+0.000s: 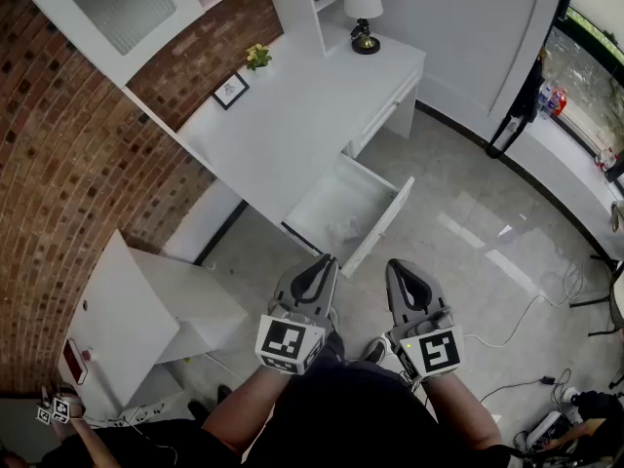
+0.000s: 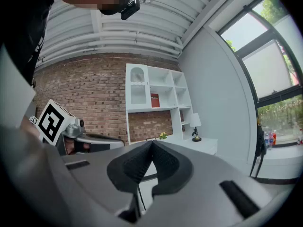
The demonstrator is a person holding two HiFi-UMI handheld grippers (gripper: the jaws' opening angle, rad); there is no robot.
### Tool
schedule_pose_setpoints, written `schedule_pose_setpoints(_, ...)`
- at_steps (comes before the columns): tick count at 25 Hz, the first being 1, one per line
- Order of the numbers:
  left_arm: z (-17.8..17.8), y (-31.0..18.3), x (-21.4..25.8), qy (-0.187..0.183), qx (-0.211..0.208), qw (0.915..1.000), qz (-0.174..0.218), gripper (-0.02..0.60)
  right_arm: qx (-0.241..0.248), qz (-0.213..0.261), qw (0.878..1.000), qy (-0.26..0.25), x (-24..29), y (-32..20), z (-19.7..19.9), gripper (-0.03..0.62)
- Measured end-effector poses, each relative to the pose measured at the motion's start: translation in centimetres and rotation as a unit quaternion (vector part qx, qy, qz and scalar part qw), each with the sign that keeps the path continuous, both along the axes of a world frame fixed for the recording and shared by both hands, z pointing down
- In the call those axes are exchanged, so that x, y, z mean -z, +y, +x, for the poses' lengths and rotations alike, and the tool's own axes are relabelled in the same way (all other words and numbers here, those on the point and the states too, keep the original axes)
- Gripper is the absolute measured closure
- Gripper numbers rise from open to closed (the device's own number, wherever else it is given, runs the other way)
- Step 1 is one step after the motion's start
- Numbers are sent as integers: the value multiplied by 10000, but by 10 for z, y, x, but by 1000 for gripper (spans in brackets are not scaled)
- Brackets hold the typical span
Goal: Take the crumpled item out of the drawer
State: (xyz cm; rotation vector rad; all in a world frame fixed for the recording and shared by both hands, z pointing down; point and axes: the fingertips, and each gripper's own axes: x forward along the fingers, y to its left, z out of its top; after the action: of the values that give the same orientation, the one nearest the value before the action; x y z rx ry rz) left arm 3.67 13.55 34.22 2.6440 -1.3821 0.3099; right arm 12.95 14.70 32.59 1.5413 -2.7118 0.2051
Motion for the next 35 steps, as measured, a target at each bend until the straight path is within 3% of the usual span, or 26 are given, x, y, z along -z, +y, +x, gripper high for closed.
schedule_pose_setpoints(5,-30,16,13,177,229,9995,161,552,-73,27,9999,110,2,18,-15,594)
schedule_pose_setpoints(13,-86,18,14,319,162,9992,172,551,-485,-299,9981,234,-9,18,-44,594)
schedule_pose_setpoints(20,-149,5,27,486,187,9982,286,549,-877,-41,9957,283,11,-4,-81,592)
schedule_pose_setpoints(25,-191,-8,29,619,173,9975,303,452,-919,-25,9948,433,15,-11,-117,539)
schedule_pose_setpoints(35,-212,-23,18,735,-171,9970,150,445,-1305,-110,9901,514,12,-17,-135,533)
